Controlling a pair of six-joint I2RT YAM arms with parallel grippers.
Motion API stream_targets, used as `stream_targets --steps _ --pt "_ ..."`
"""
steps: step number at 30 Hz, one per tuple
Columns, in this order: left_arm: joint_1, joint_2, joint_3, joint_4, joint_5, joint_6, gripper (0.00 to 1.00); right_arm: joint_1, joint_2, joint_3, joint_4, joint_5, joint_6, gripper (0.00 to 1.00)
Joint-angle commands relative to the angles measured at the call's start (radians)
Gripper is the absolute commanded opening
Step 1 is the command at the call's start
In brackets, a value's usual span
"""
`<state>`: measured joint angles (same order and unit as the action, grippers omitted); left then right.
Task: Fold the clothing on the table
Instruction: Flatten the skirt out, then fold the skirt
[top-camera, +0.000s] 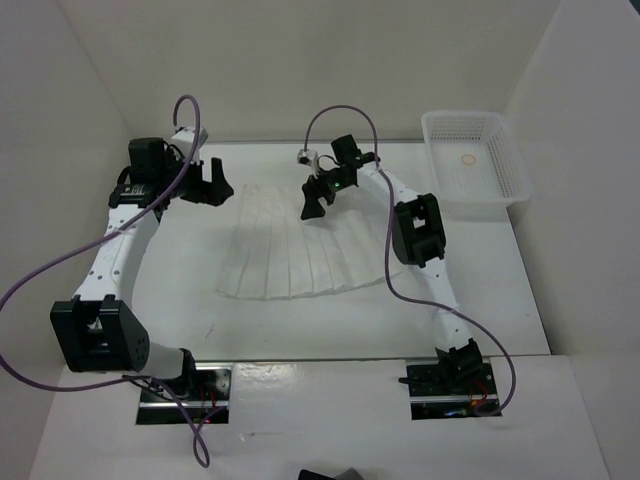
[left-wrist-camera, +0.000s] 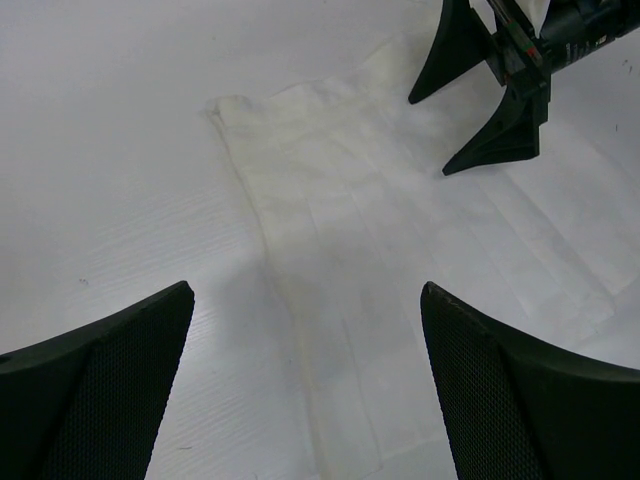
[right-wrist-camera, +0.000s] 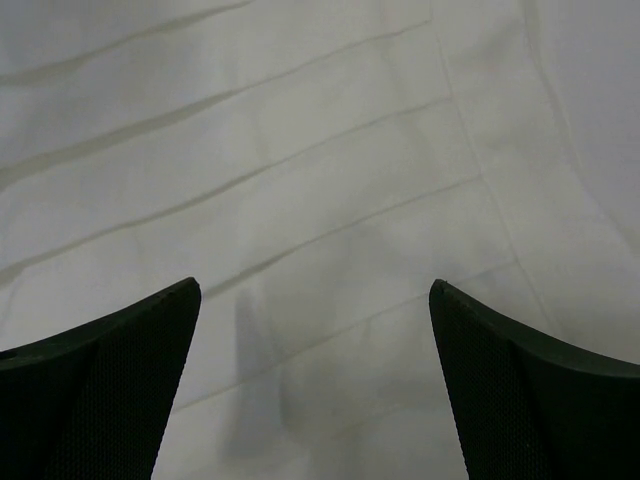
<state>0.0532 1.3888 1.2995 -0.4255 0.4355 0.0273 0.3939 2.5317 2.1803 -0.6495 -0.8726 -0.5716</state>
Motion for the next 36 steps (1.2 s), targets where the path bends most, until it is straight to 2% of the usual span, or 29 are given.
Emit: stream_targets --steps 1,2,3,4,6,10,11,14,16,19,24,27,30,33,36 --pt "0.007 0.041 -0.014 0.024 0.026 0.022 1.0 0.046 0.08 0.191 -0.144 -0.016 0.036 0.99" --pt "0.007 0.041 -0.014 0.024 0.026 0.022 1.0 0.046 0.103 0.247 -0.189 -0.016 0.045 0.99" --pt "0.007 0.05 -0.014 0.024 0.026 0.022 1.0 0.046 0.158 0.391 -0.249 -0.005 0.045 0.99" --pt "0.007 0.064 0.0 0.015 0.026 0.022 1.0 0.046 0.191 0.486 -0.403 -0.005 0.055 0.99" --pt "0.007 0.073 0.044 0.014 0.026 0.022 1.0 0.034 0.242 0.689 -0.54 0.001 0.065 0.99" --pt "0.007 0.162 0.139 -0.004 0.077 -0.032 1.0 -0.003 0.138 0.74 -0.631 0.011 0.09 0.99" --pt "0.007 0.179 0.155 -0.004 0.098 -0.044 1.0 -0.022 0.115 0.74 -0.631 0.042 0.175 0.99" --pt "0.007 0.265 0.21 -0.015 0.108 -0.073 1.0 -0.059 0.029 0.753 -0.575 0.191 0.327 0.99" --pt "0.007 0.335 0.237 -0.015 0.083 -0.084 1.0 -0.069 -0.007 0.753 -0.521 0.393 0.404 0.99" --pt "0.007 0.421 0.265 -0.015 0.02 -0.096 1.0 -0.09 0.007 0.765 -0.507 0.591 0.418 0.99" --pt "0.007 0.559 0.372 -0.027 0.002 -0.115 1.0 -0.168 0.097 0.796 -0.525 0.613 0.453 0.99" --pt "-0.003 0.608 0.411 -0.027 -0.02 -0.124 1.0 -0.179 0.157 0.805 -0.536 0.702 0.444 0.99" --pt "-0.003 0.642 0.449 -0.027 -0.041 -0.124 1.0 -0.19 0.168 0.805 -0.523 0.756 0.45 0.99" --pt "-0.003 0.687 0.5 -0.027 -0.066 -0.133 1.0 -0.19 0.168 0.814 -0.497 0.745 0.45 0.99" --pt "-0.003 0.742 0.552 -0.067 -0.066 -0.133 1.0 -0.179 0.168 0.837 -0.496 0.886 0.45 0.99"
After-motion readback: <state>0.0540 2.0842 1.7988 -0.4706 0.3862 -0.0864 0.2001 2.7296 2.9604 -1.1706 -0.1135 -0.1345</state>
